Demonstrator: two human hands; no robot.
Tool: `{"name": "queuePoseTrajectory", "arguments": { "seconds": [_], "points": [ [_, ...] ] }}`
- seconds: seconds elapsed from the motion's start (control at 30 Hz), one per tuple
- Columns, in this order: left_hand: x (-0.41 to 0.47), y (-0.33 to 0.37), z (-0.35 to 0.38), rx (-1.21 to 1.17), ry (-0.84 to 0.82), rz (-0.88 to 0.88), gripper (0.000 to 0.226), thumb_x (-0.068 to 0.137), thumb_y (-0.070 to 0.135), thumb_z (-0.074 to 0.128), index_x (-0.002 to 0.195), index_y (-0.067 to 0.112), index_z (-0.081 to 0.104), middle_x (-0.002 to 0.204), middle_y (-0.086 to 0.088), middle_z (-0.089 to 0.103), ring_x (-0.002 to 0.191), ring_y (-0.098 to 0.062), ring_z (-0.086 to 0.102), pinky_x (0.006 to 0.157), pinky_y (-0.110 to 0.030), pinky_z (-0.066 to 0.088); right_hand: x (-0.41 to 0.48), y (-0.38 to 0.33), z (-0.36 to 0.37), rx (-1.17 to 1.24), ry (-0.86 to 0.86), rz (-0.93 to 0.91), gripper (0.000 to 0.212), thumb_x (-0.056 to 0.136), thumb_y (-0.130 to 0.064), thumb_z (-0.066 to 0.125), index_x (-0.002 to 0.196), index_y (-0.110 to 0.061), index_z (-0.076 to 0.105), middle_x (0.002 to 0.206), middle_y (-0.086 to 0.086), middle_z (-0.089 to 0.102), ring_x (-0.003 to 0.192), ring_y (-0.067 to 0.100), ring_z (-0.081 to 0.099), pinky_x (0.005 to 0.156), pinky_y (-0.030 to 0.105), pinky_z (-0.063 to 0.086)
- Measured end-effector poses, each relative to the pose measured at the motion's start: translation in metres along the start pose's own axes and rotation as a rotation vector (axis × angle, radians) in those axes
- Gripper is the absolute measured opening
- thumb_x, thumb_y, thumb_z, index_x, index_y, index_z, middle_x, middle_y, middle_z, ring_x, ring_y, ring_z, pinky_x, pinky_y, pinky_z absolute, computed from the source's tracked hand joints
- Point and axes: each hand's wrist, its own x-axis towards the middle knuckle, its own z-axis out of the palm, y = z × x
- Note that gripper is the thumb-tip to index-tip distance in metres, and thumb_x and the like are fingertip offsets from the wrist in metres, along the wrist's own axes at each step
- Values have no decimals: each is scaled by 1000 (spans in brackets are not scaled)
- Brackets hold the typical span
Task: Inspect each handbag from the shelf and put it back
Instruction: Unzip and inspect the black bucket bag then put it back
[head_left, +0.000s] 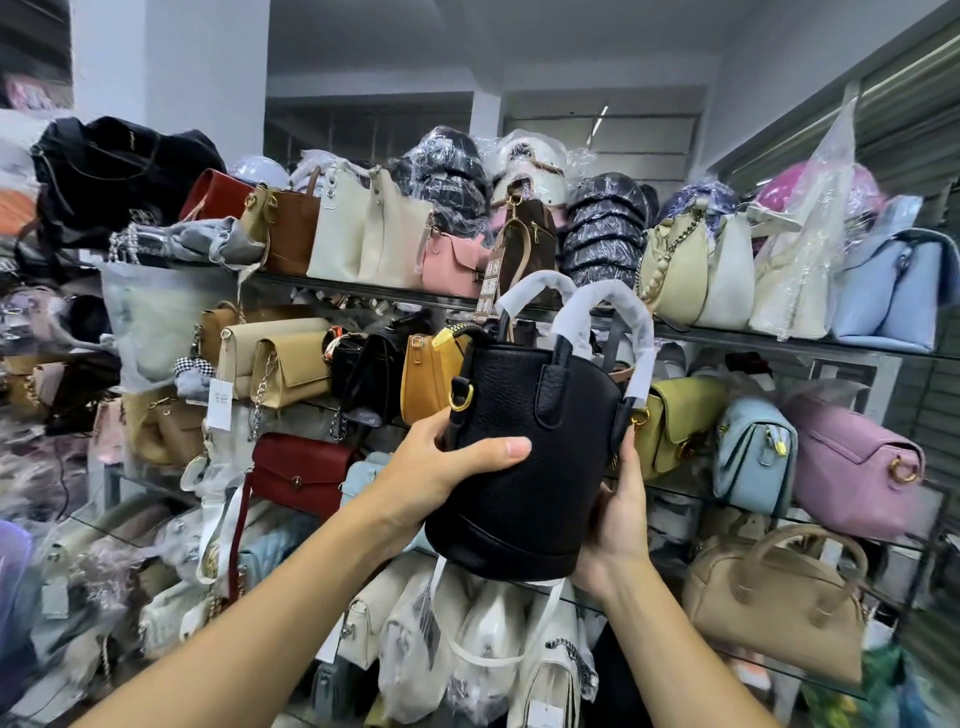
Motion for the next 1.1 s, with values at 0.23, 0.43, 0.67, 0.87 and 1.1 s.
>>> {"name": "queuePoseTrajectory", "arguments": {
  "seconds": [0.23,0.43,0.67,0.87,1.1],
  "points": [
    [-1,-1,-3,14,-4,16,62,56,34,85,111,8,74,112,-11,76,103,-25,73,84,-26,57,1,-1,2,21,11,-32,76,85,-73,54,119,-9,77,128,19,70,113,37,70,104,50,48],
    [2,-12,-13,-68,67,42,70,54,32,83,117,4,69,113,-13,75,103,-27,73,82,-28,57,0,-2,5,-36,-9,-162,76,89,-70,50,138,-13,65,138,17,65,129,36,61,118,52,36],
    [9,-23,-25,-158,79,21,72,62,34,82,123,-1,65,121,-17,72,109,-28,69,93,-34,54,-6,-5,12,-83,-17,-300,65,90,-62,51,132,-16,69,135,13,67,127,30,63,116,49,39],
    [12,-28,-28,-235,62,-21,70,58,39,73,122,9,66,120,-9,72,107,-22,67,99,-36,49,-4,-5,13,-199,17,-452,92,70,-64,85,140,-10,61,140,17,63,133,35,57,118,55,37],
    [15,-34,-33,-312,147,-36,83,61,41,67,137,9,58,127,-7,66,107,-20,53,80,-34,39,-12,-1,25,-373,25,-602,63,50,-67,93,97,-28,80,112,5,77,108,22,72,104,47,53]
  ]
}}
